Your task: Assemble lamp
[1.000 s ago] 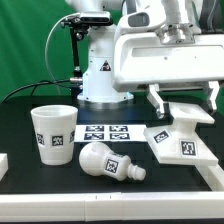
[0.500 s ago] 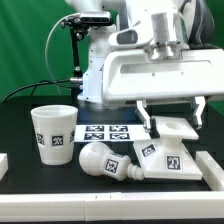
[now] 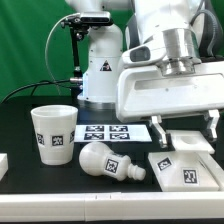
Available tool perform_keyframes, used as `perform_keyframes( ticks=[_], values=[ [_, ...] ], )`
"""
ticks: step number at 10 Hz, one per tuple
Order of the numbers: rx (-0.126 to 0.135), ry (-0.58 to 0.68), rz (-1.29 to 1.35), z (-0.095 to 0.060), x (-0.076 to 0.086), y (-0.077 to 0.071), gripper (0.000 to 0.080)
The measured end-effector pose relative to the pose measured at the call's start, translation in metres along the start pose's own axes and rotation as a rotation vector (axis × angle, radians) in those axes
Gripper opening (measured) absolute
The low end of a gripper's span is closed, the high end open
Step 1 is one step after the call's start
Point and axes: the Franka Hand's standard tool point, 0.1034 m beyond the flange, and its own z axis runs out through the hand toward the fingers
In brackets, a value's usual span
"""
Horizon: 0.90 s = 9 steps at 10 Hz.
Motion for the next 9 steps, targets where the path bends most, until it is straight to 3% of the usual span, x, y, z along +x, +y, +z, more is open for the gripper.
perform_keyframes(
  ticks=[2,8,9],
  values=[
    [-0.004,0.012,0.009,0.0120,-0.0026,0.0010,0.0531],
    [-0.004,0.015,0.015,0.0134,-0.0022,0.0008,0.0531],
    [-0.004,0.015,0.015,0.0134,-0.0022,0.0008,0.0668]
  ],
)
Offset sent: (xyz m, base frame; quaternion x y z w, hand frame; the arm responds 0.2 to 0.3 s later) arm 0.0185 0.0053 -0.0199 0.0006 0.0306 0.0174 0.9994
